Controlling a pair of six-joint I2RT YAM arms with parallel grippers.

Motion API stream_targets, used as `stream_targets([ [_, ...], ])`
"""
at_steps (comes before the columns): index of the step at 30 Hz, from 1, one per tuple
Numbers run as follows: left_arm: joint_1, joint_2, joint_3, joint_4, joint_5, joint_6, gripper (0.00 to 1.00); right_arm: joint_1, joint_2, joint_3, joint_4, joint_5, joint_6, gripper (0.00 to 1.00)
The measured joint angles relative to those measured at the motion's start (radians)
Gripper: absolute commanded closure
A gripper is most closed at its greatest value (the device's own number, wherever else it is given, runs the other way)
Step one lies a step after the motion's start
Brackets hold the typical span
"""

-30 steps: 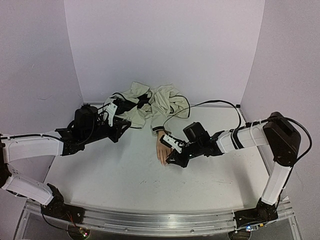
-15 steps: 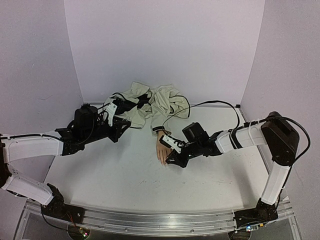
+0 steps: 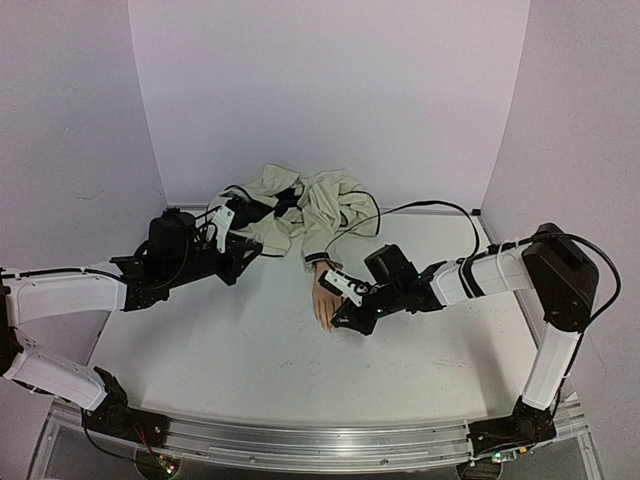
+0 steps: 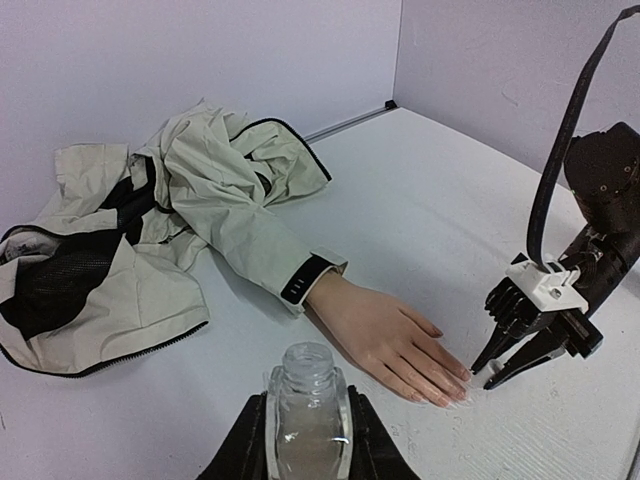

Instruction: Paint the nails

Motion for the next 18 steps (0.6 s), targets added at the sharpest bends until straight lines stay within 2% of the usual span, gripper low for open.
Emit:
stream_targets([
  [18,0.0,0.0,0.0,0.0,0.001,-0.001,1.0,0.009,0.002,0.0,-0.013,-0.005,0.0,1.0],
])
